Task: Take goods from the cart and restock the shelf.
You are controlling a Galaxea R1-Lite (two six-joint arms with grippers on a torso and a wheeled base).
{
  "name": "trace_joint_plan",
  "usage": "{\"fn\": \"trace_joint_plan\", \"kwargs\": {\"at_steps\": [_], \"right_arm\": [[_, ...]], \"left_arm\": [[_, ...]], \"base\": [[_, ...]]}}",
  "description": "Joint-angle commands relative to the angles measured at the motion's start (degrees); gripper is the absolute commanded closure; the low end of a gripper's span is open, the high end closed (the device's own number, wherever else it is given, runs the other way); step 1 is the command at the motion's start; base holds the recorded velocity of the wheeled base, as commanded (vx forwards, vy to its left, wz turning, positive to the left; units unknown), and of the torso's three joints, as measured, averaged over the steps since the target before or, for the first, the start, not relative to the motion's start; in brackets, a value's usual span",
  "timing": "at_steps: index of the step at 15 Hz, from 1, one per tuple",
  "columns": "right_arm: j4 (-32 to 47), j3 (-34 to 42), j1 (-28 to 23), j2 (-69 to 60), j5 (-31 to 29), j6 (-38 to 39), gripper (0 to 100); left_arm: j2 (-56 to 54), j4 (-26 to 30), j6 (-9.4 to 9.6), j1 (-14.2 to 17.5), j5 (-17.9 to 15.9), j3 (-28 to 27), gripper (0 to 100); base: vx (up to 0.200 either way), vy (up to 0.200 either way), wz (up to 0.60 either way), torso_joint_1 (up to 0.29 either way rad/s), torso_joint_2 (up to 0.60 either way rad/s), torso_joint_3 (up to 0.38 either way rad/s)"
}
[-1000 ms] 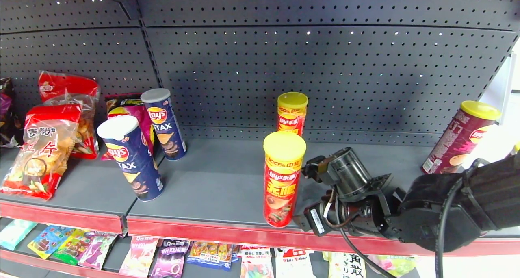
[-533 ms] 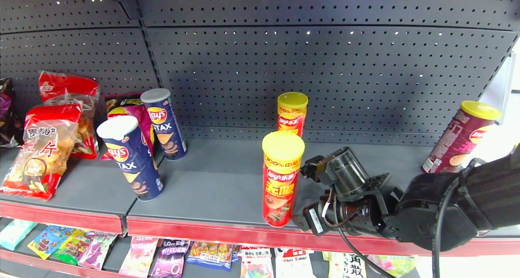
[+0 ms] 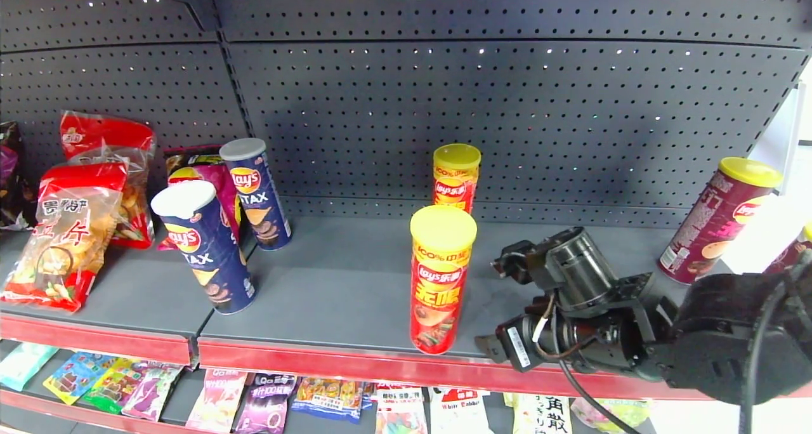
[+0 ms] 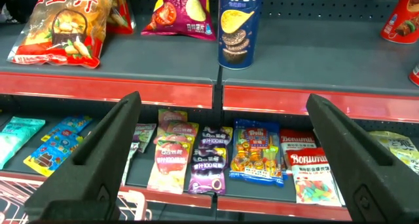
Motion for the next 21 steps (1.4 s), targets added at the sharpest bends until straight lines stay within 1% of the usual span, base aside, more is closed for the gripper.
{"fn": "trace_joint_plan", "kwargs": {"at_steps": [1,3,4,5,7,8,10,11,12,13,15,16,17,19,21], "right_arm": [[0.12,7.84,-2.09,-15.73,0.58,-0.47,0],[0.30,13.47,-2.09,-25.75,1.01,-1.62,0],[0.30,16.45,-2.97,-30.76,1.28,-3.20,0],[0.03,20.76,-6.14,-37.87,3.12,-5.40,0],[0.12,25.51,-12.29,-50.44,8.66,-9.35,0],[0.12,28.41,-17.12,-57.47,12.35,-12.78,0],[0.12,28.41,-17.12,-57.47,12.35,-12.78,0],[0.82,35.44,-34.53,-77.86,23.78,-19.46,0],[0.74,37.99,-35.93,-83.05,23.69,-17.70,0],[0.74,39.31,-35.67,-86.83,23.34,-15.85,0],[2.67,44.31,-36.46,-95.44,17.01,-14.10,0],[4.34,45.63,-38.74,-99.22,15.34,-13.92,0],[5.48,45.72,-39.97,-101.68,16.75,-12.43,0],[6.45,46.34,-40.15,-102.30,17.71,-8.91,0],[6.45,46.25,-40.15,-102.30,17.80,-9.09,0]], "left_arm": [[0.00,0.00,-0.01,0.00,0.01,0.00,0],[0.00,0.00,-0.01,0.00,0.01,0.00,0],[0.00,0.00,-0.01,0.00,0.01,0.00,0],[0.00,0.00,-0.01,0.00,0.01,0.00,0],[0.00,0.00,-0.01,0.00,0.01,0.00,0],[0.00,0.00,-0.01,0.00,0.01,0.00,0],[0.00,0.00,-0.01,0.00,0.01,0.00,0],[0.00,0.00,-0.01,0.00,0.01,0.00,0],[0.00,0.00,-0.01,0.00,0.01,0.00,0],[0.00,0.00,-0.01,0.00,0.01,0.00,0],[0.00,0.00,-0.01,0.00,0.01,0.00,0],[0.00,0.00,-0.01,0.00,0.01,0.00,0],[0.00,0.00,-0.01,0.00,0.01,0.00,0],[0.00,0.00,0.08,0.00,0.01,0.00,0],[0.00,0.00,-0.01,0.00,0.01,0.00,0]], "base": [[0.000,0.000,0.00,0.000,0.00,0.000],[0.000,0.000,0.00,0.000,0.00,0.000],[0.000,0.000,0.00,0.000,0.00,0.000],[0.000,0.000,0.00,0.000,0.00,0.000],[0.000,0.000,0.00,0.000,0.00,0.000],[0.000,0.000,0.00,0.000,0.00,0.000],[0.000,0.000,0.00,0.000,0.00,0.000],[0.000,0.000,0.00,0.000,0.00,0.000],[0.000,0.000,0.00,0.000,0.00,0.000],[0.000,0.000,0.00,0.000,0.00,0.000],[0.000,0.000,0.00,0.000,0.00,0.000],[0.000,0.000,0.00,0.000,0.00,0.000],[0.000,0.000,0.00,0.000,0.00,0.000],[0.000,0.000,0.00,0.000,0.00,0.000],[0.000,0.000,0.00,0.000,0.00,0.000]]}}
